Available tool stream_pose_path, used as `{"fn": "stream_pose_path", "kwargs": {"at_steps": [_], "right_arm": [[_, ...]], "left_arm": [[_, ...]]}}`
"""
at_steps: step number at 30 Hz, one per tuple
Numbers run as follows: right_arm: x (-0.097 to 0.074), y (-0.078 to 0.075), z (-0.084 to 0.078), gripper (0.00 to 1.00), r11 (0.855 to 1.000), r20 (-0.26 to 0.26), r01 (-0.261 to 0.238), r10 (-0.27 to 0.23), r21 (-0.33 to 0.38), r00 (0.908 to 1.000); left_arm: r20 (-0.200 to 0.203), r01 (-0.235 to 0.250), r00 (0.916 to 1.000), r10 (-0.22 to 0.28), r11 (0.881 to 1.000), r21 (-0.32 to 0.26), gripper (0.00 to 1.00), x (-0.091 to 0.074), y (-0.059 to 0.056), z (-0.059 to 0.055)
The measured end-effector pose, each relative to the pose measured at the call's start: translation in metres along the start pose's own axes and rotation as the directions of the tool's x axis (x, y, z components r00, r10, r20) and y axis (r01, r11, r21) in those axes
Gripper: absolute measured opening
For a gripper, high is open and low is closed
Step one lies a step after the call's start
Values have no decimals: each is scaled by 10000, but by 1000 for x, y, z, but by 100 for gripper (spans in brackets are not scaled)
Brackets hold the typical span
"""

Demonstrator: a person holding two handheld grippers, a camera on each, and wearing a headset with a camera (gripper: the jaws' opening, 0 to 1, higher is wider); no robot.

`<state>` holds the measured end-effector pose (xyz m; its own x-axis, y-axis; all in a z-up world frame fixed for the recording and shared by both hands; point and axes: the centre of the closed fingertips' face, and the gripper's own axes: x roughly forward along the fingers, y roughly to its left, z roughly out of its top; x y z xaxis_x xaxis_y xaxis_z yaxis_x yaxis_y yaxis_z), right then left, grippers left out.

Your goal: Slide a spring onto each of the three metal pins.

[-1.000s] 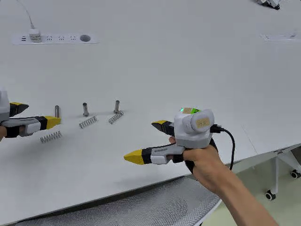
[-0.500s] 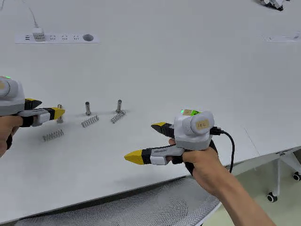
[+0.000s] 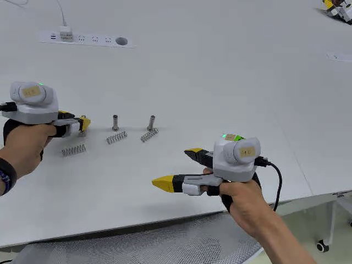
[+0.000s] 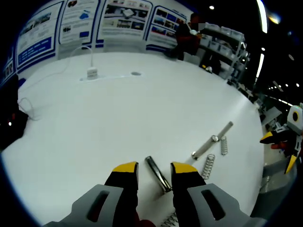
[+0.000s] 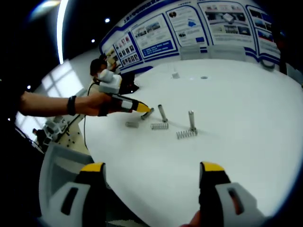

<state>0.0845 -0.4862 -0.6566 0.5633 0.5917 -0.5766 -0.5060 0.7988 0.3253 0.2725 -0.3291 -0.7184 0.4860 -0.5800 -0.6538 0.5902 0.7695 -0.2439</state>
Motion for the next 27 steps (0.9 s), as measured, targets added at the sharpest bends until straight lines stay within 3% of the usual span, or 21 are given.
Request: {"fn": "stream_pose_path", "kwargs": {"at_steps": [8, 16, 27], "right_arm": [[-3, -7, 3, 82, 10000, 14, 90, -90, 31, 10000], [-7, -7, -6, 82, 9999, -126, 124, -123, 117, 9998], [-9, -4, -10, 82, 9998, -205, 137, -134, 149, 9997]], "left_arm": [[-193, -397, 9990, 402, 9989, 264, 20, 8, 3, -4], [-381, -391, 9983, 438, 9924, 1167, 11, 7, 4, -8], [-787, -414, 9949, 625, 9685, 2455, 9, -2, 10, -15]]}}
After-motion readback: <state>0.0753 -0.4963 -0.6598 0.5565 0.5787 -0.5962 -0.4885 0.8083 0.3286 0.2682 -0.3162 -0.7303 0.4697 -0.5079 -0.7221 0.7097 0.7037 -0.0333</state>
